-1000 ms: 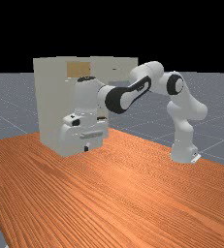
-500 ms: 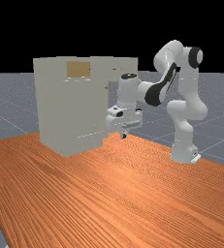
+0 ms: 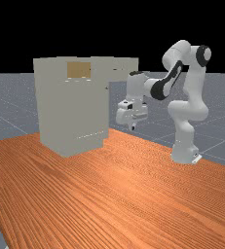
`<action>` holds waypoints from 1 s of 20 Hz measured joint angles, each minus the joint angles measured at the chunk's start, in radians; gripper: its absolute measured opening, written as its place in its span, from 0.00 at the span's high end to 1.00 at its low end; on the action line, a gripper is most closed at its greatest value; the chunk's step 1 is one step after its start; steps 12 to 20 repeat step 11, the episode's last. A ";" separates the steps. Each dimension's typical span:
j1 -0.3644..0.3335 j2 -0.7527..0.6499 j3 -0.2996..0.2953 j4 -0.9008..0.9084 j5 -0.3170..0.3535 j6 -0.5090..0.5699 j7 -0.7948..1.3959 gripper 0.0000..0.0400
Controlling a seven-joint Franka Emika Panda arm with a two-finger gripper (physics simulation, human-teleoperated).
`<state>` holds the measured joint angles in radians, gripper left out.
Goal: Close the drawer
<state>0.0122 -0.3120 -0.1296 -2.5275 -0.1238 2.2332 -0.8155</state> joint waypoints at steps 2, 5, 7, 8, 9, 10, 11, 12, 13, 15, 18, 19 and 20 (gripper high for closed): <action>-0.021 0.010 -0.029 0.010 -0.008 0.003 -0.037 1.00; -0.034 0.040 -0.095 0.041 -0.021 0.014 -0.211 1.00; -0.059 0.080 -0.148 0.083 -0.020 0.020 -0.316 1.00; -0.064 0.120 -0.198 0.126 -0.004 0.026 -0.492 1.00; -0.090 0.166 -0.227 0.173 0.012 0.024 -0.532 1.00; -0.115 0.215 -0.256 0.226 0.036 0.020 -0.595 1.00; -0.148 0.292 -0.286 0.312 0.083 0.007 -0.712 1.00; -0.148 0.292 -0.286 0.312 0.083 0.007 -0.712 1.00; -0.148 0.292 -0.286 0.312 0.083 0.007 -0.712 1.00; -0.148 0.292 -0.286 0.312 0.083 0.007 -0.712 1.00; -0.148 0.292 -0.286 0.312 0.083 0.007 -0.712 1.00; -0.148 0.292 -0.286 0.312 0.083 0.007 -0.712 1.00; -0.148 0.292 -0.286 0.312 0.083 0.007 -0.712 1.00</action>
